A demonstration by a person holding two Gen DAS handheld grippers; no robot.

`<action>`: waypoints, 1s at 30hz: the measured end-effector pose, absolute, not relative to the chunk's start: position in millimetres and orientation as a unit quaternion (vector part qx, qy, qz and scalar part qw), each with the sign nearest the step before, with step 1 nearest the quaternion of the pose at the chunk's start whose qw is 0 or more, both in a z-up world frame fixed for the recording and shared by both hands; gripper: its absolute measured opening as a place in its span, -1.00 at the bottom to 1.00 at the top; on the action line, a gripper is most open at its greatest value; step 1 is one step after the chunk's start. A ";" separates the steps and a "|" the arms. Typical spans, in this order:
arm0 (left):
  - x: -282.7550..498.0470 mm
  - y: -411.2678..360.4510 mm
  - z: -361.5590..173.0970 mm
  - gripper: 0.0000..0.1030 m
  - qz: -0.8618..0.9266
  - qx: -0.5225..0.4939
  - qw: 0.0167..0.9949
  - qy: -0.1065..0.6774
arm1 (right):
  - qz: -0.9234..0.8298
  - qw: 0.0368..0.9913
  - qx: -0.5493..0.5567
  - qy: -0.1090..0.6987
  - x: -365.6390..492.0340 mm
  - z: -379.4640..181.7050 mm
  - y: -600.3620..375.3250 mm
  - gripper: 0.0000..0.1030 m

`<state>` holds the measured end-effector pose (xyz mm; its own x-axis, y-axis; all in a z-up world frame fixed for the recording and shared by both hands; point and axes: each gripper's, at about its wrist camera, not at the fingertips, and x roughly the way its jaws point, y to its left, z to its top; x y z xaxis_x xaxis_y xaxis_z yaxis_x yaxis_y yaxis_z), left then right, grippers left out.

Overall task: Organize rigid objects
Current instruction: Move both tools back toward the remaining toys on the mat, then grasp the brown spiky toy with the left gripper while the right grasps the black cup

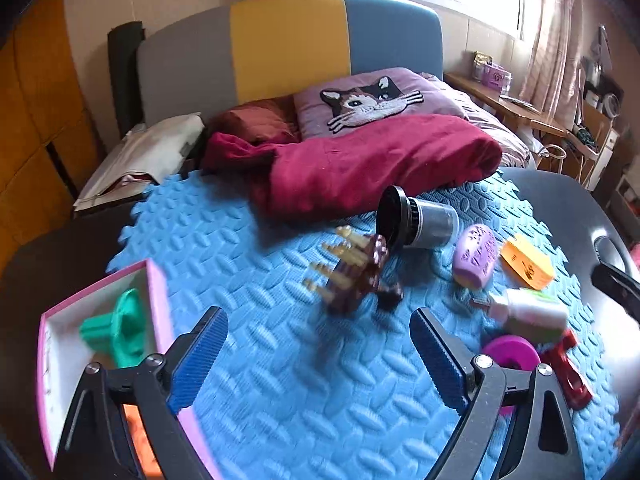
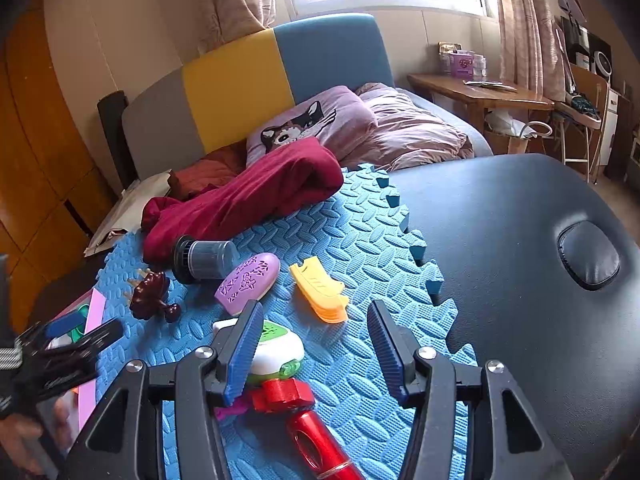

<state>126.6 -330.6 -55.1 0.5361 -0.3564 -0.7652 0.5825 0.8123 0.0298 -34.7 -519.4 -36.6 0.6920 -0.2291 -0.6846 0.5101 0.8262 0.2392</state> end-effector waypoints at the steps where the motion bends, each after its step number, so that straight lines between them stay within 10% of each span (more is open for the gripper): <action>1: 129.8 -333.4 -56.5 0.81 -0.273 0.142 0.865 0.397 | -0.205 0.895 0.212 0.334 -34.3 -37.0 -519.8 0.06; 9: 160.7 -357.3 -75.7 0.80 -0.278 0.135 0.860 0.406 | -0.195 0.893 0.220 0.341 -30.6 -39.9 -519.8 0.06; 13: 173.2 -361.6 -90.4 0.06 -0.295 0.116 0.842 0.436 | -0.193 0.894 0.213 0.343 -28.8 -40.6 -517.3 0.06; 30: 103.6 -282.4 -54.0 0.05 -0.296 0.074 0.857 0.416 | -0.181 0.895 0.191 0.360 -21.0 -44.5 -504.1 0.06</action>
<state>103.6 -282.4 -54.0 0.4789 -0.4461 -0.7561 0.5696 0.8132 -0.1190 -21.0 -504.1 -44.5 0.6751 -0.1857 -0.7140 0.4608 0.8620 0.2115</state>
